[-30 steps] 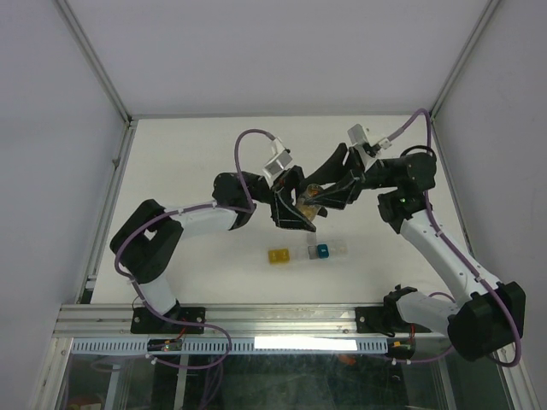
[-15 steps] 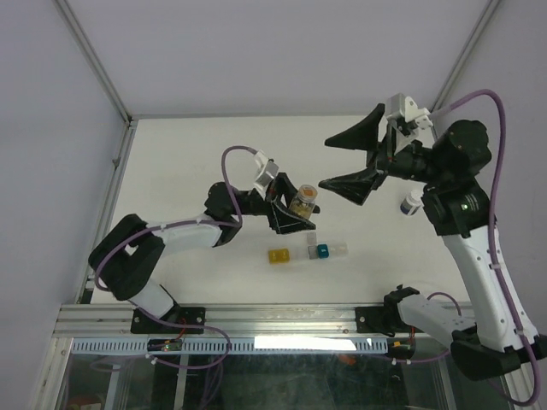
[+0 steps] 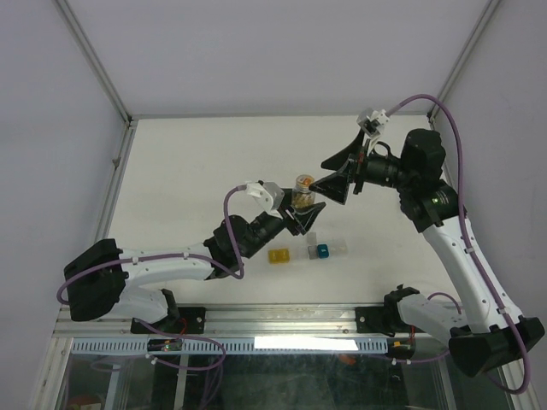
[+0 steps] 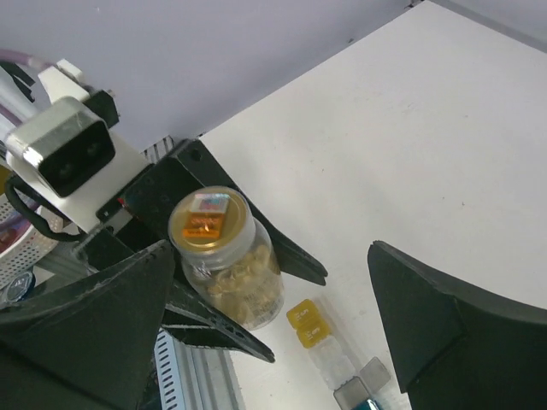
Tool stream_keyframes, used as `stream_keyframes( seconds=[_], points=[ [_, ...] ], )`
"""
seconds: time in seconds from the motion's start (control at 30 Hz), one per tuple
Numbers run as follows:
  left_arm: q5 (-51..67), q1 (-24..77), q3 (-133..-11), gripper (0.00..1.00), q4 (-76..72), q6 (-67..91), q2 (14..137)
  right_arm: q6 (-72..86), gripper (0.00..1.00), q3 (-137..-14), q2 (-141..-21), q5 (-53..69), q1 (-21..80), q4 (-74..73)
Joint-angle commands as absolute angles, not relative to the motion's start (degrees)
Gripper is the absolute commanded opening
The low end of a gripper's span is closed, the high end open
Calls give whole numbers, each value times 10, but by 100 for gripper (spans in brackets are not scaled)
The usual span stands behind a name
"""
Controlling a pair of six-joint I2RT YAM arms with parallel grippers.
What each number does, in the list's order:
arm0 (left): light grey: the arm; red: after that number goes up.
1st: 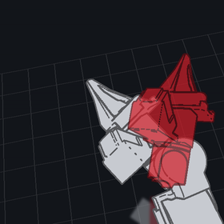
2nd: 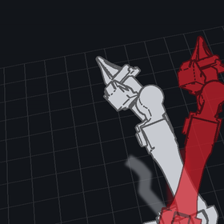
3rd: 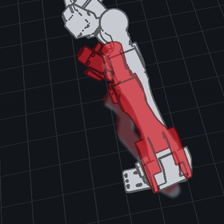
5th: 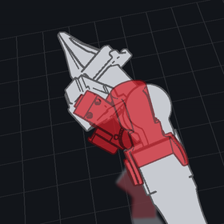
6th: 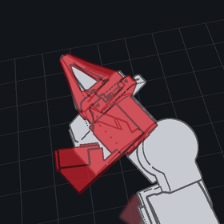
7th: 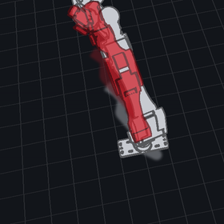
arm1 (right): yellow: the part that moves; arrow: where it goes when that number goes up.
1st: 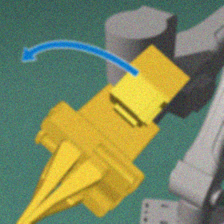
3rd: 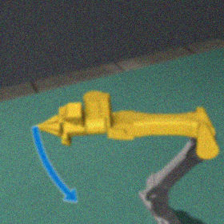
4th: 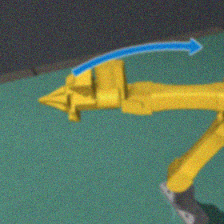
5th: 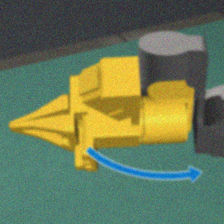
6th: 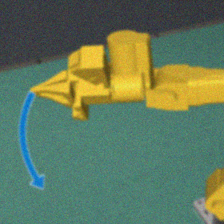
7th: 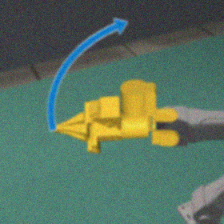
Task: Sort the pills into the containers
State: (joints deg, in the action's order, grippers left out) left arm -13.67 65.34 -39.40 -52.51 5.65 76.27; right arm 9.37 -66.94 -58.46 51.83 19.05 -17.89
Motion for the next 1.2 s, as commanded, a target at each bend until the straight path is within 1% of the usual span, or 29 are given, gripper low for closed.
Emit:
stream_keyframes(
  seconds=[0.0,0.1,0.27,0.37,0.43,0.63,0.73,0.9,0.97,1.03,1.17],
  points=[
    [-201,667,-431,0,-504,28,769,118,99,-695,-577,518,197,-118],
    [-196,667,-434,0,-507,33,774,114,99,-692,-587,520,209,-111],
    [-185,667,-446,0,-503,49,779,95,99,-670,-596,489,226,-99],
    [-180,667,-449,0,-502,58,782,80,96,-664,-598,461,236,-100],
    [-175,667,-452,0,-502,61,787,75,94,-664,-601,450,241,-99],
    [-174,667,-457,0,-499,73,792,62,76,-669,-612,435,260,-99],
    [-174,667,-460,0,-494,82,792,59,73,-668,-613,434,264,-101],
    [-176,667,-464,0,-489,99,793,60,71,-662,-612,427,267,-98],
    [-174,667,-467,0,-486,103,794,58,65,-662,-611,426,268,-97],
    [-173,667,-470,0,-484,104,795,57,53,-665,-611,429,269,-98],
    [-168,667,-473,0,-479,104,794,55,20,-671,-607,445,268,-98]
  ],
)
